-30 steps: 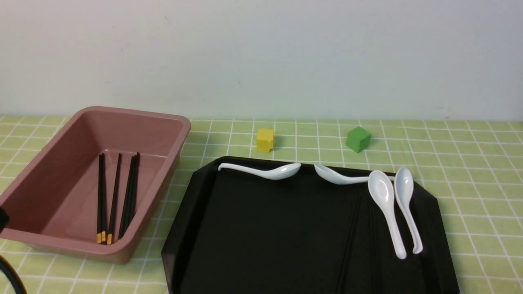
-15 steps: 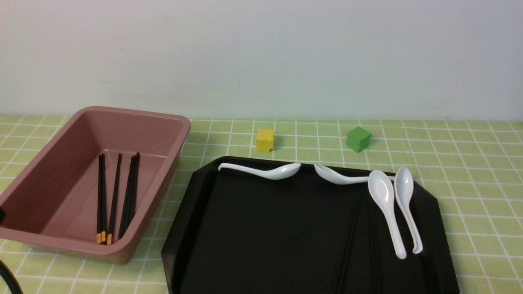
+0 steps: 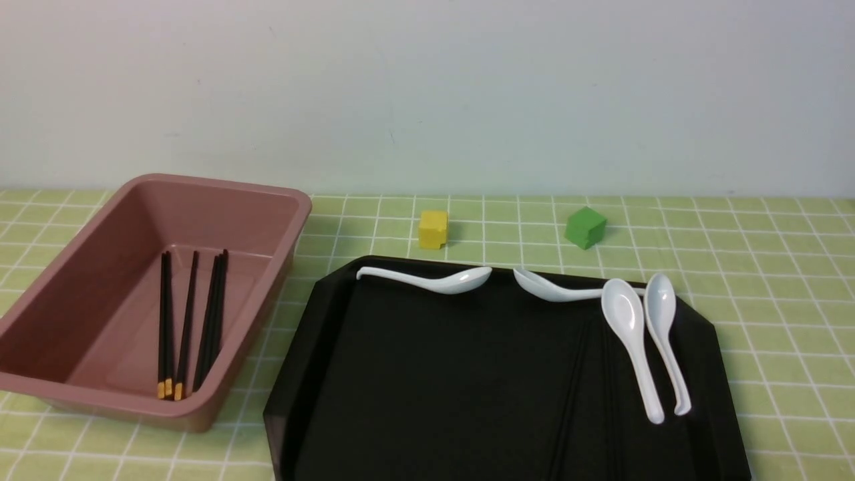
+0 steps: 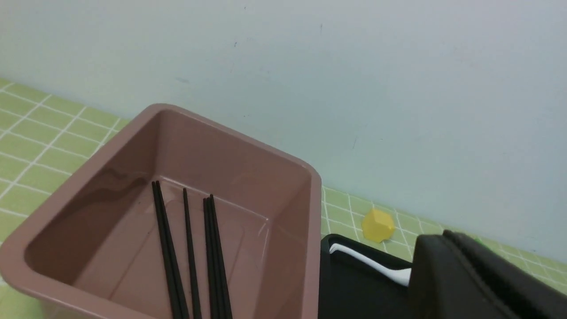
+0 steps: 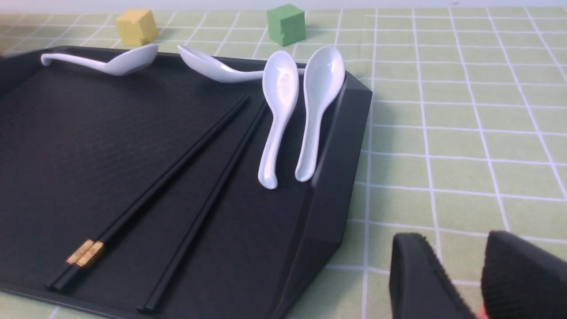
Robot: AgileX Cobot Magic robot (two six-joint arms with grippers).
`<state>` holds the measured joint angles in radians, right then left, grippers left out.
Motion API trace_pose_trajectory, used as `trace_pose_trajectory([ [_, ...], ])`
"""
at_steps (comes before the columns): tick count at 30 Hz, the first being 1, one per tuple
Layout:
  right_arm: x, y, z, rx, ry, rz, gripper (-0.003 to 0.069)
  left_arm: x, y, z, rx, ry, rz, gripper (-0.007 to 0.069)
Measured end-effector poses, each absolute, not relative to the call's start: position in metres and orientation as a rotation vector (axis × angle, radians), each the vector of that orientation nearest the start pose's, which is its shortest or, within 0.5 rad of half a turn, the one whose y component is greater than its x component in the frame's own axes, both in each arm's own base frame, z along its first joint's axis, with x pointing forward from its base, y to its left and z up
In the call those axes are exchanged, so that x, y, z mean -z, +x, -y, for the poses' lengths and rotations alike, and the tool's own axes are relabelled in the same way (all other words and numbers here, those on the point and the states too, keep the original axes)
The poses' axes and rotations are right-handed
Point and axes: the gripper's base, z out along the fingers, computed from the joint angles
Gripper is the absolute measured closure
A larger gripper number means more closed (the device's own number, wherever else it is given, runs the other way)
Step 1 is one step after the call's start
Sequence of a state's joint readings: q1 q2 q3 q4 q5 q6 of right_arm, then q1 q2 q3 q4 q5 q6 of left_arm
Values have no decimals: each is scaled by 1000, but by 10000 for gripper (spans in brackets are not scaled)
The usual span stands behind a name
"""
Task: On green tablecloth take chopsticks from black tray and put them in box.
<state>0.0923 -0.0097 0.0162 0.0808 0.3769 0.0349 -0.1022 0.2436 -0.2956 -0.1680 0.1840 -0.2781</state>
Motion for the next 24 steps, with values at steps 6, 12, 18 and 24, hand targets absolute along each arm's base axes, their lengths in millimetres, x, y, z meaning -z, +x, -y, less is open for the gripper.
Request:
trace_pose_trajectory([
  [6, -174, 52, -8, -168, -4, -1869, 419, -261, 59, 9, 439, -241, -1608, 627],
  [12, -174, 52, -8, -168, -4, -1869, 419, -202, 55, 7, 349, -195, -1689, 622],
  [18, -174, 52, -8, -168, -4, -1869, 419, -175, 53, 7, 305, -187, -1833, 619],
  [24, -174, 52, -8, -168, -4, -1869, 419, -169, 52, 7, 295, -189, -1888, 619],
])
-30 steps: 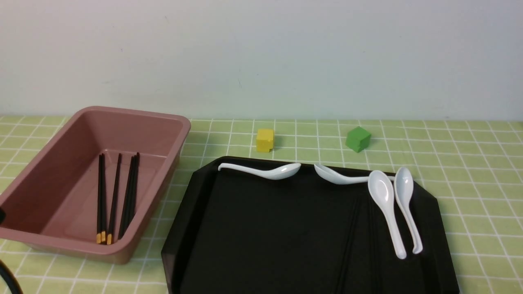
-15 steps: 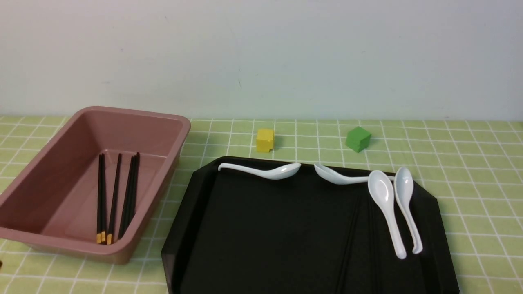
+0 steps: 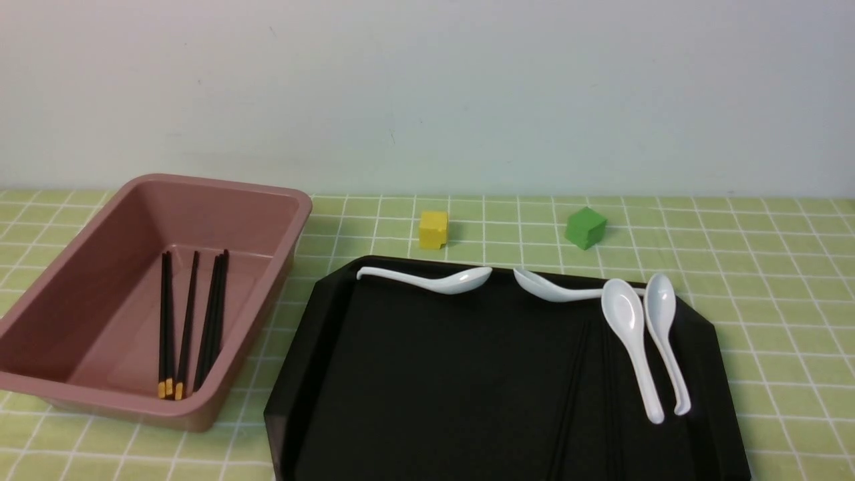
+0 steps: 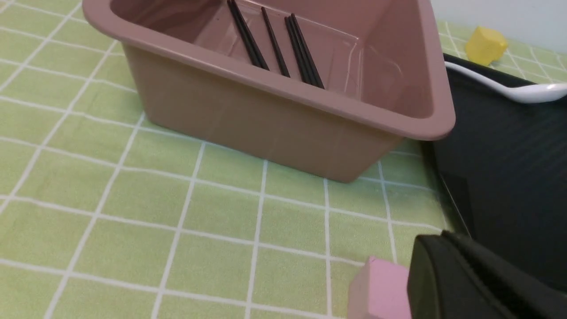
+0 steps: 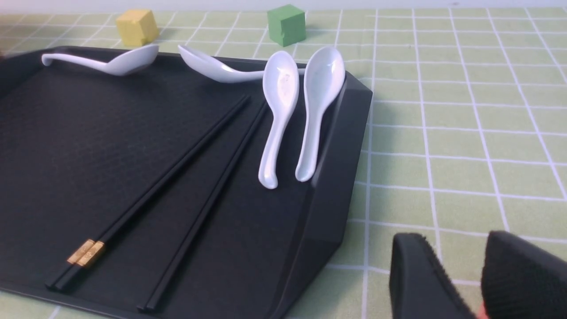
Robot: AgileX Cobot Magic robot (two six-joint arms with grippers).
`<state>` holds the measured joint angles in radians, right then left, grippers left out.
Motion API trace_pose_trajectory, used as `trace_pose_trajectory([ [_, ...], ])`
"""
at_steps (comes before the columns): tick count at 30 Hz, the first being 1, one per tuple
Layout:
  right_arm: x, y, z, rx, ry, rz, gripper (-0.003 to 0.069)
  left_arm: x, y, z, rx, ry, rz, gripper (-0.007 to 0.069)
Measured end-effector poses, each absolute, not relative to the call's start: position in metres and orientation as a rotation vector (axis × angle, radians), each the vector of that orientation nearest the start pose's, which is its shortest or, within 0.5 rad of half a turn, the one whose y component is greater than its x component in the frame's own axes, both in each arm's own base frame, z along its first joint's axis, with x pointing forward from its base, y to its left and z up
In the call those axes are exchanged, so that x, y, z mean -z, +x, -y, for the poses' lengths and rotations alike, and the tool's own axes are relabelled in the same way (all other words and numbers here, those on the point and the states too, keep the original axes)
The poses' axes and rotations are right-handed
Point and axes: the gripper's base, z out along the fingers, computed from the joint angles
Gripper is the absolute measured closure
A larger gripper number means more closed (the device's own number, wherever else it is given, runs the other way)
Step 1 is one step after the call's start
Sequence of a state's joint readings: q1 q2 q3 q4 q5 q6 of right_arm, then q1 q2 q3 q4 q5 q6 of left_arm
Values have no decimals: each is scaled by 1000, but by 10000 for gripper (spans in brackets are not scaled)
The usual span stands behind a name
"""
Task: On green tablecloth take chopsticks from black tray and put them in box.
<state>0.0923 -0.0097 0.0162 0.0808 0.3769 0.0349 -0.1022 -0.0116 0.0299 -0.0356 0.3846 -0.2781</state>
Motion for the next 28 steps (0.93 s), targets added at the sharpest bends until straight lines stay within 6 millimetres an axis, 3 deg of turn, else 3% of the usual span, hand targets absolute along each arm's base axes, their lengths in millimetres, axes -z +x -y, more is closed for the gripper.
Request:
trace_pose_trajectory([
  [28, -174, 52, -8, -168, -4, -1869, 419, -169, 52, 7, 294, -188, -1889, 608],
])
